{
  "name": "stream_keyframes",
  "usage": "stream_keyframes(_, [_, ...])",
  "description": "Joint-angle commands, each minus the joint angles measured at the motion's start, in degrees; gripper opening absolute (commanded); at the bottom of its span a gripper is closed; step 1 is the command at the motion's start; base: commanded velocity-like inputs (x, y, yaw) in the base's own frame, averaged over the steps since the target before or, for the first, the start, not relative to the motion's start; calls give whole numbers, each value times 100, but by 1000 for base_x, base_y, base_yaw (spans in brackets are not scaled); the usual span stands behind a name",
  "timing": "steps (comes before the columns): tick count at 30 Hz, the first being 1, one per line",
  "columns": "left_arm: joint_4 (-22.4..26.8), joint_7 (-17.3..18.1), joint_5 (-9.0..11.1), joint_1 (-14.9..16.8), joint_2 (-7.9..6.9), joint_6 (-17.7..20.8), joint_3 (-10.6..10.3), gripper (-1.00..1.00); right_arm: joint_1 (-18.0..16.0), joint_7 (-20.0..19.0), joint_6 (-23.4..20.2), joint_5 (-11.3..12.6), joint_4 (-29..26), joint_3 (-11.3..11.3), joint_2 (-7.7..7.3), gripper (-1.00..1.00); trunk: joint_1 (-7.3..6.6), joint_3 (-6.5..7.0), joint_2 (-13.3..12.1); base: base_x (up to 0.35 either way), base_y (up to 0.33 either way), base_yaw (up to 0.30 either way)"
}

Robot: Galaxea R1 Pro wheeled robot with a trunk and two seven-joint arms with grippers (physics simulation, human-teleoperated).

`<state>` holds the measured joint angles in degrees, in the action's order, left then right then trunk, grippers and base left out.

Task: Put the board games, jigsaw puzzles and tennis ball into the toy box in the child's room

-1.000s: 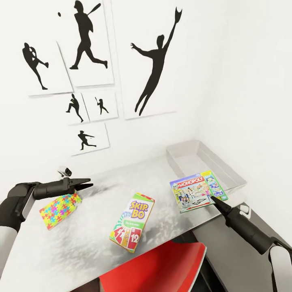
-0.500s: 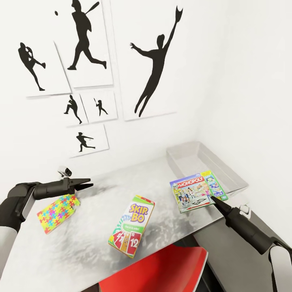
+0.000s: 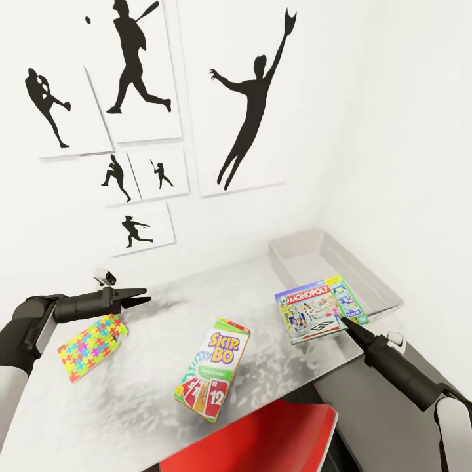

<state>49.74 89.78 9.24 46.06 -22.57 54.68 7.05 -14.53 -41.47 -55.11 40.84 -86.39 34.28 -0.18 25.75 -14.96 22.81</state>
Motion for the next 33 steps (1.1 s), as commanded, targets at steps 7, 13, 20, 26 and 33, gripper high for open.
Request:
stream_keyframes(7, [0, 22, -1, 0, -2, 61, -2, 100, -6, -28, -35, -13, -1, 8, 2, -100, 3, -10, 11, 1, 0, 0])
stream_keyframes(13, [0, 22, -1, 1, -2, 61, -2, 100, -6, -7, -56, -8, -1, 16, -6, -100, 3, -10, 11, 0, 0, 0])
stream_keyframes(20, [0, 22, -1, 1, -2, 61, -2, 100, -6, -1, -60, -13, -3, 17, -8, -100, 3, -10, 11, 0, 0, 0])
stream_keyframes(26, [0, 22, -1, 0, -2, 61, -2, 100, -7, -4, -55, -15, -2, 17, -8, -100, 3, -10, 11, 0, 0, 0])
stream_keyframes(33, [0, 22, -1, 0, -2, 61, -2, 100, -7, -10, -54, -15, -9, 17, -8, -100, 3, -10, 11, 0, 0, 0])
